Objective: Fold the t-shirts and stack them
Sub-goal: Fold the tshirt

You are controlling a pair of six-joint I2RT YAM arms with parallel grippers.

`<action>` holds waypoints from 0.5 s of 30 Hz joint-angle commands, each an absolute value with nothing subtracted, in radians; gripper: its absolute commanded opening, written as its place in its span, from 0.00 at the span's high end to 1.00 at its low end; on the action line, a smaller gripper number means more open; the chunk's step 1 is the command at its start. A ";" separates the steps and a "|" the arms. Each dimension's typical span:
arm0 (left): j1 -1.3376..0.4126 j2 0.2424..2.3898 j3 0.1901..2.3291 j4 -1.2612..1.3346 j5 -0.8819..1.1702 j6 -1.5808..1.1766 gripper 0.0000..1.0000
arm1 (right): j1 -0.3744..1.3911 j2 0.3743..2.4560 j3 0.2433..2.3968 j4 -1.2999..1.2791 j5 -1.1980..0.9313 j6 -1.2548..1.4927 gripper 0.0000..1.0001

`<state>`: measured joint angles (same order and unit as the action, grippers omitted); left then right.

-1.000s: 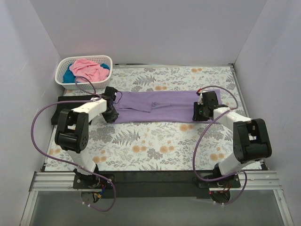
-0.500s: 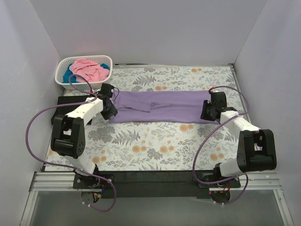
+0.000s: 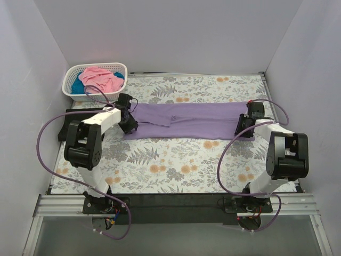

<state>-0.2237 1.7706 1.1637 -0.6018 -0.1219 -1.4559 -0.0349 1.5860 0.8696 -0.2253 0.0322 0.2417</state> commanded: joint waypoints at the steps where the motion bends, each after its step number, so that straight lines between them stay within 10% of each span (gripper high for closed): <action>1: -0.209 1.822 1.219 -0.623 -0.150 -1.451 0.71 | -0.052 1.618 0.865 -0.288 -0.024 0.262 0.64; 15: -0.141 1.956 1.390 -0.680 -0.255 -1.351 0.64 | -0.011 1.327 0.552 -0.437 -0.210 0.270 0.63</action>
